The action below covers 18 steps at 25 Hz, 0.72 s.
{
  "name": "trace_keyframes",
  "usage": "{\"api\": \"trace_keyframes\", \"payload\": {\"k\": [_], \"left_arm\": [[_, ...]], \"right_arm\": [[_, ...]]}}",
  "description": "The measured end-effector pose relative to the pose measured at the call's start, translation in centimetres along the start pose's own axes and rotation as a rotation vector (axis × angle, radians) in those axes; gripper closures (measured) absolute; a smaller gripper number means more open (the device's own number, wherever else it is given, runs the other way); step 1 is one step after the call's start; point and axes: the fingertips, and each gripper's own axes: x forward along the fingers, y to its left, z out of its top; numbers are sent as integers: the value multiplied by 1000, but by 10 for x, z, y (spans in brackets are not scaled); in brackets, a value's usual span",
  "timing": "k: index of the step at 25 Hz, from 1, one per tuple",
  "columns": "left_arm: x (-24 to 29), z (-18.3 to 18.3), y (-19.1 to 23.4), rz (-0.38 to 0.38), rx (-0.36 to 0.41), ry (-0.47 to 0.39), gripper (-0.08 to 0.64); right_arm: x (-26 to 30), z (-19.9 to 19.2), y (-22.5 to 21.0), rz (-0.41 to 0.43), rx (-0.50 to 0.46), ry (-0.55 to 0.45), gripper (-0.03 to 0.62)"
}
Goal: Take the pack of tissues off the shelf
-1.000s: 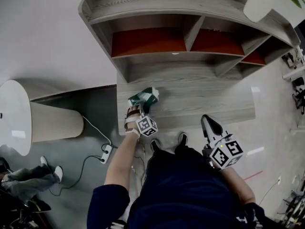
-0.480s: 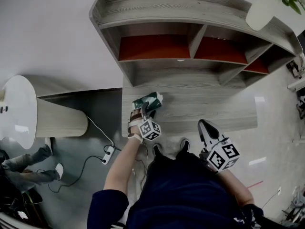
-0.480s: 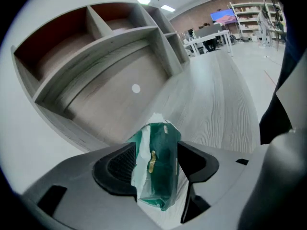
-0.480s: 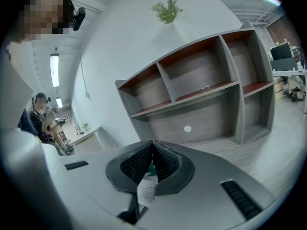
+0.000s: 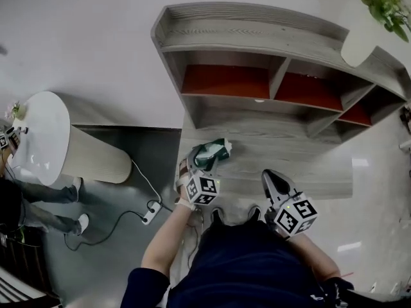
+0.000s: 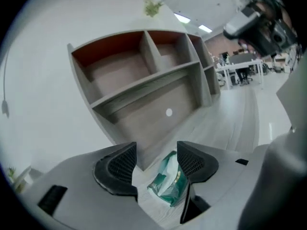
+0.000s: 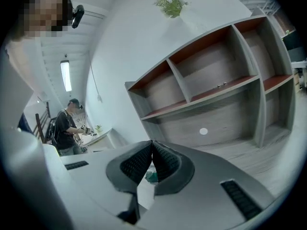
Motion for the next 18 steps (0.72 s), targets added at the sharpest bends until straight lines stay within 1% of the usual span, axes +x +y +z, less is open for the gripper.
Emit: {"api": "trace_keyframes", "payload": {"k": [4,7,11,15,18], "left_arm": [[-32,31,16,22,-210,-63,311],[-59,60,26,34,-322,-125,334],[-91,84,33,43,-410,-192,351],[-108,103,41,47,-483,-248,371],[-121,114,41,55,-507,-280,444]], "right_arm": [[9,9,2,44,11,-24,578],[13,17,4,73,7,-35,578],[18,23,9,111,7,-46,578],[26,30,10,141,-5,-56,578],[24,33,13,149,-15,-66,578]]}}
